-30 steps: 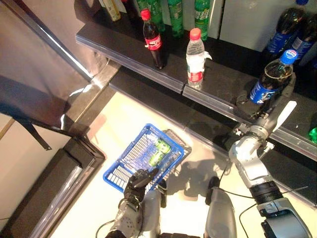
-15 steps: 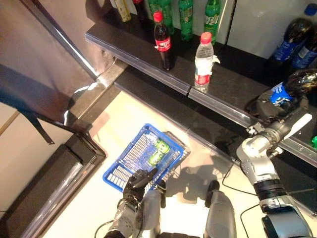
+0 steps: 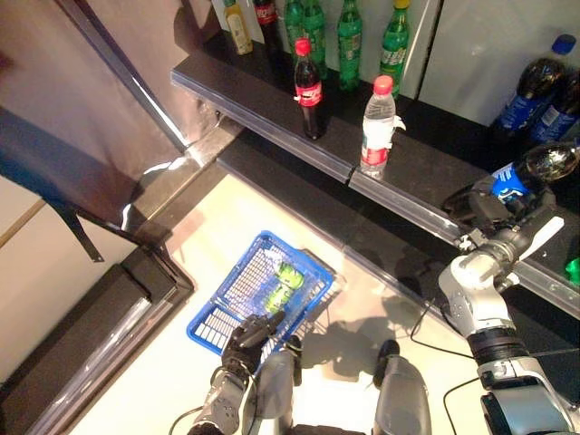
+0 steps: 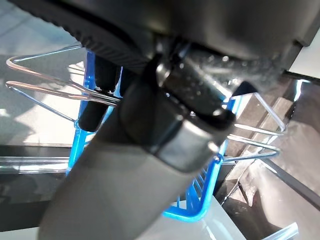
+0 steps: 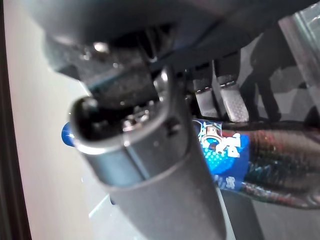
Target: Pick up the drink and place into the basket.
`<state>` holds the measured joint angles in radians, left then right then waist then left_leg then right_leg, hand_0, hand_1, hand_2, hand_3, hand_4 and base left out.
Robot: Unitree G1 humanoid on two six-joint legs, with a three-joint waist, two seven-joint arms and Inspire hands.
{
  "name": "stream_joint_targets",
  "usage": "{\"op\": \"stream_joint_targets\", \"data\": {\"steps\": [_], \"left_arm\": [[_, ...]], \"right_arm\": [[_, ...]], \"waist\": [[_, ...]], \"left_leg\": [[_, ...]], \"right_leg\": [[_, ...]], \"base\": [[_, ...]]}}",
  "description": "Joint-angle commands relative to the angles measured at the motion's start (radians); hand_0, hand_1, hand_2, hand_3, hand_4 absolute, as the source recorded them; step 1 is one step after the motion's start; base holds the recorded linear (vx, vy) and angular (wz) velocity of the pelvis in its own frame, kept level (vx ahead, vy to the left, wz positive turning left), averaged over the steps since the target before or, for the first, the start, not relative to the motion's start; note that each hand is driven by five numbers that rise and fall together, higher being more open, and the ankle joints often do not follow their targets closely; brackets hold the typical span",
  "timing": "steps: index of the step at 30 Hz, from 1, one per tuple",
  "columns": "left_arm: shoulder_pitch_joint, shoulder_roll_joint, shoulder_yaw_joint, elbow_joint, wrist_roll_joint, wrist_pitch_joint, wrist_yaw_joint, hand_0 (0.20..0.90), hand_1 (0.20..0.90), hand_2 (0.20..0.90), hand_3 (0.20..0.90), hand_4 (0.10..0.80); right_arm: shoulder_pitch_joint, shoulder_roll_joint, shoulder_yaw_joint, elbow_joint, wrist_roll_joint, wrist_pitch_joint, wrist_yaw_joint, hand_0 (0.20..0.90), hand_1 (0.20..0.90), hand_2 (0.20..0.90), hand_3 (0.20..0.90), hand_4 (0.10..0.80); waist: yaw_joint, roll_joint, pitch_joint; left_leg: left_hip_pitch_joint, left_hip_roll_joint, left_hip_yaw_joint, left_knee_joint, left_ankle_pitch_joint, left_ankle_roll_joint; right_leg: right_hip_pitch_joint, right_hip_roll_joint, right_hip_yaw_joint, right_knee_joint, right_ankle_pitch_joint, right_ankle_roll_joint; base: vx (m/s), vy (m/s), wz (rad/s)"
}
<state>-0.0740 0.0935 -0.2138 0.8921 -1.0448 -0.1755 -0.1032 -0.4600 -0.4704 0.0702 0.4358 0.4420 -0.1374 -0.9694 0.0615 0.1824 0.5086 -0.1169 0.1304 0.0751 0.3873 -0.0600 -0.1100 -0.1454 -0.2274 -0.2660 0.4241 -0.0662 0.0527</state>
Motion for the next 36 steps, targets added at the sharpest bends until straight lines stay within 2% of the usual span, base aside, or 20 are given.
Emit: {"op": "stream_joint_targets", "data": {"steps": [1, 6, 13, 19, 26, 36], "left_arm": [[0.268, 0.111, -0.022, -0.034, 0.046, 0.001, -0.022, 0.3, 0.3, 0.3, 0.2, 0.1], [0.29, 0.109, -0.009, -0.03, 0.074, 0.009, -0.017, 0.3, 0.3, 0.3, 0.2, 0.1], [0.343, 0.099, 0.01, -0.053, 0.108, 0.008, -0.028, 0.3, 0.3, 0.3, 0.2, 0.1], [0.373, 0.109, 0.025, -0.151, 0.063, -0.03, -0.095, 0.3, 0.3, 0.3, 0.2, 0.1], [0.383, 0.144, 0.028, -0.244, -0.004, -0.053, -0.125, 0.3, 0.3, 0.3, 0.2, 0.1], [0.379, 0.175, 0.027, -0.374, -0.06, -0.099, -0.221, 0.3, 0.3, 0.3, 0.2, 0.1]], "right_arm": [[-0.073, -0.02, -0.037, -0.099, -0.05, -0.094, 0.034, 0.3, 0.3, 0.3, 0.2, 0.1], [-0.023, 0.012, -0.036, -0.141, -0.071, -0.085, 0.04, 0.3, 0.3, 0.3, 0.2, 0.1], [0.09, 0.045, -0.036, -0.29, -0.099, -0.117, 0.079, 0.3, 0.3, 0.3, 0.2, 0.1], [0.158, 0.066, -0.018, -0.453, -0.11, -0.155, 0.214, 0.3, 0.3, 0.3, 0.2, 0.1], [0.216, 0.056, -0.006, -0.592, -0.088, -0.158, 0.337, 0.3, 0.3, 0.3, 0.2, 0.1], [0.324, 0.064, 0.042, -0.738, -0.053, -0.18, 0.501, 0.3, 0.3, 0.3, 0.2, 0.1]], "waist": [[0.055, -0.083, -0.067], [0.058, -0.091, -0.088], [0.057, -0.107, -0.127], [0.049, -0.117, -0.174], [0.038, -0.121, -0.226], [0.021, -0.127, -0.271]], "left_leg": [[-0.12, -0.026, -0.009, 0.13, 0.15, 0.014], [-0.092, -0.027, -0.006, 0.116, 0.137, 0.018], [-0.046, -0.03, -0.003, 0.087, 0.118, 0.021], [0.014, -0.027, 0.012, 0.03, 0.107, 0.019], [0.058, -0.01, 0.041, 0.029, 0.11, 0.009], [0.12, -0.007, 0.07, -0.011, 0.108, 0.011]], "right_leg": [[0.156, 0.016, -0.017, -0.119, 0.04, -0.001], [0.18, 0.014, -0.022, -0.125, 0.045, 0.006], [0.216, 0.017, -0.029, -0.148, 0.049, 0.022], [0.248, 0.027, -0.025, -0.183, 0.045, 0.036], [0.276, 0.043, -0.03, -0.184, 0.027, 0.03], [0.296, 0.055, -0.015, -0.192, 0.016, 0.025]], "base": [[0.083, -0.004, 0.07], [0.082, -0.003, 0.04], [0.053, -0.002, 0.0], [0.02, 0.005, -0.01], [0.009, 0.025, -0.07], [-0.018, 0.031, -0.09]]}}
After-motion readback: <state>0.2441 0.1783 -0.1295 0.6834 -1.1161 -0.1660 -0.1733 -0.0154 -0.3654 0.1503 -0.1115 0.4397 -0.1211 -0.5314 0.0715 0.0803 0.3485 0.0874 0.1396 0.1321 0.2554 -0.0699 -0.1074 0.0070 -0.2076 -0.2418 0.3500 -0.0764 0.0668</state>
